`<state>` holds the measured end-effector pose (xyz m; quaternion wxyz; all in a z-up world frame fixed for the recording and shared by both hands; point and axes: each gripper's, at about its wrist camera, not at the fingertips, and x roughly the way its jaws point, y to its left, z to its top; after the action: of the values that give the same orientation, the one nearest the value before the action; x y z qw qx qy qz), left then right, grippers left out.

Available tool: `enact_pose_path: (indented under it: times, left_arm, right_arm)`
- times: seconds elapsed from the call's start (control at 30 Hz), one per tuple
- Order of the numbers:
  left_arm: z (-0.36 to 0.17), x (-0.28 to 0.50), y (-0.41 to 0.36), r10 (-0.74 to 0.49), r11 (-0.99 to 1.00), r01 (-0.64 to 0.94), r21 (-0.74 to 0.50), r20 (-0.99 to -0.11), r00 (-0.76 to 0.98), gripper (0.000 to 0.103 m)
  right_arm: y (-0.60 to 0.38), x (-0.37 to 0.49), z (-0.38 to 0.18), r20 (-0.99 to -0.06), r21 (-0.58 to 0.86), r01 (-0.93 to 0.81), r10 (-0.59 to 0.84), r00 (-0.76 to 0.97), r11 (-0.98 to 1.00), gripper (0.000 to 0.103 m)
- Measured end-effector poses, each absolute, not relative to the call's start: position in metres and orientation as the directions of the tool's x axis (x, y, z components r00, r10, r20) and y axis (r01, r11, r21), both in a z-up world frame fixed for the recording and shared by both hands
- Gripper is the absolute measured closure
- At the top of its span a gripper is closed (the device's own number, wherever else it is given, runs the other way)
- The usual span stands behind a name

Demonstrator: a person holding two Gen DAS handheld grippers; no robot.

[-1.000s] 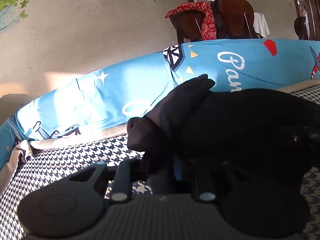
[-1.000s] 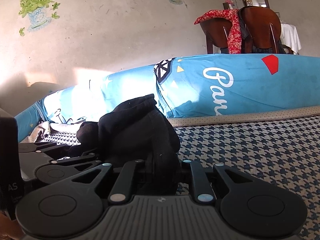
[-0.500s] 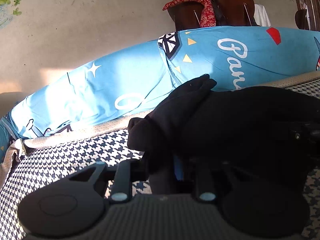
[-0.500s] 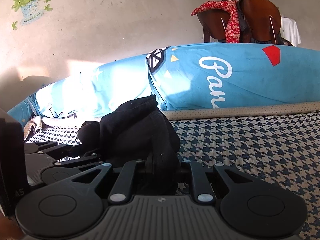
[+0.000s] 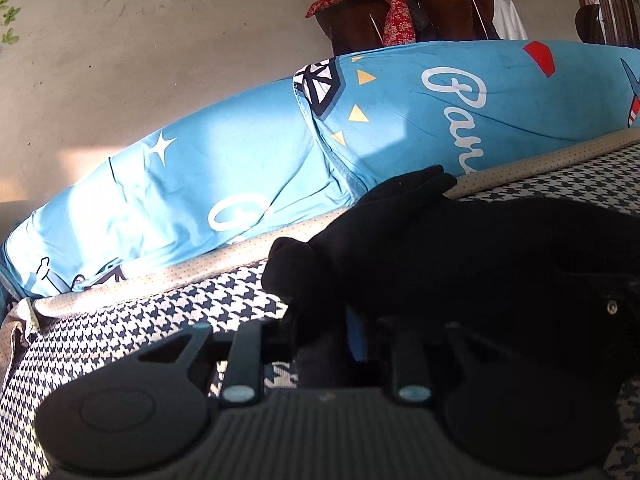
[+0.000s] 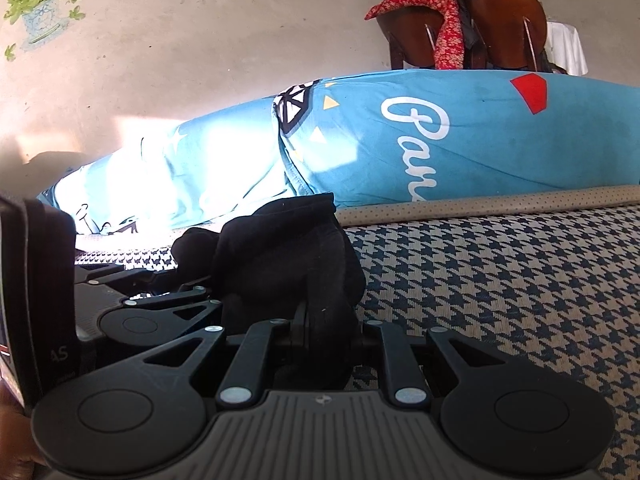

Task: Fold clothes

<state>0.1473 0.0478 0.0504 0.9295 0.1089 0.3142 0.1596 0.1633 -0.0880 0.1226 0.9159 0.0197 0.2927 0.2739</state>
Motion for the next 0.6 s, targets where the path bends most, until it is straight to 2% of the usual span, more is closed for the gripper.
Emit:
enact_pose_path:
  times: [0.17, 0.3, 0.43, 0.6]
  left_arm:
    - [0.045, 0.155, 0.046, 0.401, 0.902, -0.221, 0.372, -0.529, 0.748, 0.08]
    - [0.041, 0.16, 0.067, 0.37, 0.927, -0.241, 0.286, -0.606, 0.705, 0.079]
    - [0.045, 0.159, 0.093, 0.368, 0.928, -0.304, 0.214, -0.639, 0.675, 0.077]
    - [0.05, 0.153, 0.115, 0.386, 0.916, -0.358, 0.183, -0.647, 0.657, 0.075]
  right_arm:
    - [-0.087, 0.164, 0.114, -0.593, 0.171, -0.434, 0.444, 0.672, 0.885, 0.087]
    - [-0.092, 0.174, 0.098, -0.691, 0.159, -0.368, 0.37, 0.621, 0.916, 0.085]
    - [-0.106, 0.176, 0.106, -0.684, 0.167, -0.345, 0.36, 0.634, 0.924, 0.072]
    - [-0.126, 0.172, 0.114, -0.631, 0.189, -0.297, 0.348, 0.694, 0.936, 0.072]
